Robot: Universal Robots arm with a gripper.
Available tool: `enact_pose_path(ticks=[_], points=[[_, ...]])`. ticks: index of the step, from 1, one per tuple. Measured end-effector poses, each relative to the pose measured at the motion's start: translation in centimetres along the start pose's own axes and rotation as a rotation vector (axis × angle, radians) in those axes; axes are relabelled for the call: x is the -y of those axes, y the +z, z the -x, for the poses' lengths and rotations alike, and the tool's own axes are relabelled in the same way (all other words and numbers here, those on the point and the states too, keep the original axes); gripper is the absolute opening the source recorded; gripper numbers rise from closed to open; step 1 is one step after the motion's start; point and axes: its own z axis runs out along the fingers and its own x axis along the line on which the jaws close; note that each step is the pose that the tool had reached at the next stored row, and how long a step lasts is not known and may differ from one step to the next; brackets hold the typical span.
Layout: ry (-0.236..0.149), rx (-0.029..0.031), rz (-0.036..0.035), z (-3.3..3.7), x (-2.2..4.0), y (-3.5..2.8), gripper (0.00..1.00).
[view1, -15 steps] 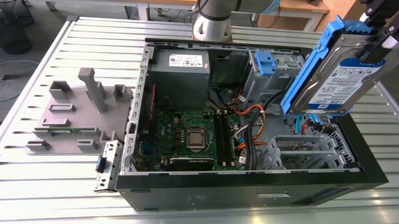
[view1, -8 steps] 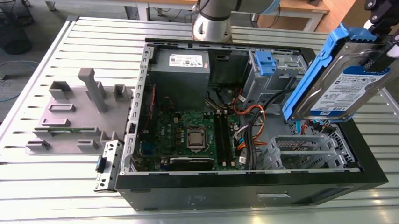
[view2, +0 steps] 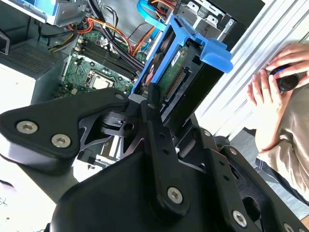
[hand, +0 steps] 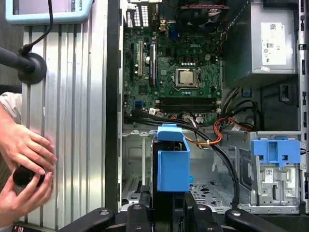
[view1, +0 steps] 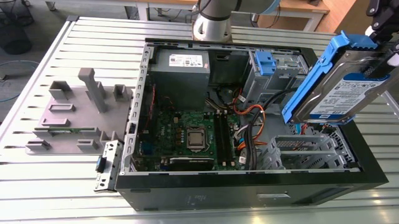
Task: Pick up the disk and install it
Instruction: 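Pick up the disk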
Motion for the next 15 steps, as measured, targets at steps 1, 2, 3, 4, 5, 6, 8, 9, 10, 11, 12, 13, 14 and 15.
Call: enact_pose_path(ticks=[1,2,3,4,5,6,8,9,10,11,12,13,14,15], points=[[0.000,0.0000,0.0000,0.00,0.00,0.00,0.35],[0.000,0.0000,0.0000,0.00,0.00,0.00,0.35],[0.000,0.0000,0.0000,0.00,0.00,0.00,0.35],[0.000,-0.0001,0.0000,0.00,0.00,-0.01,0.35],[0.000,-0.0001,0.0000,0.00,0.00,0.00,0.35],[0.000,0.0004,0.0000,-0.01,0.00,0.05,0.35],[0.000,0.0013,0.0000,-0.04,0.01,0.23,0.35],[0.000,0.0014,0.0000,-0.07,0.02,0.36,0.35],[0.000,0.0016,0.0000,-0.12,0.03,0.51,0.35],[0.000,0.0015,0.0001,-0.16,0.03,0.64,0.35],[0.000,0.0014,0.0001,-0.24,0.04,0.78,0.35],[0.000,0.0015,0.0001,-0.32,0.05,0.91,0.35],[0.000,0.0015,0.0001,-0.39,0.06,1.05,0.35],[0.000,0.0015,0.0001,-0.46,0.07,1.19,0.35]])
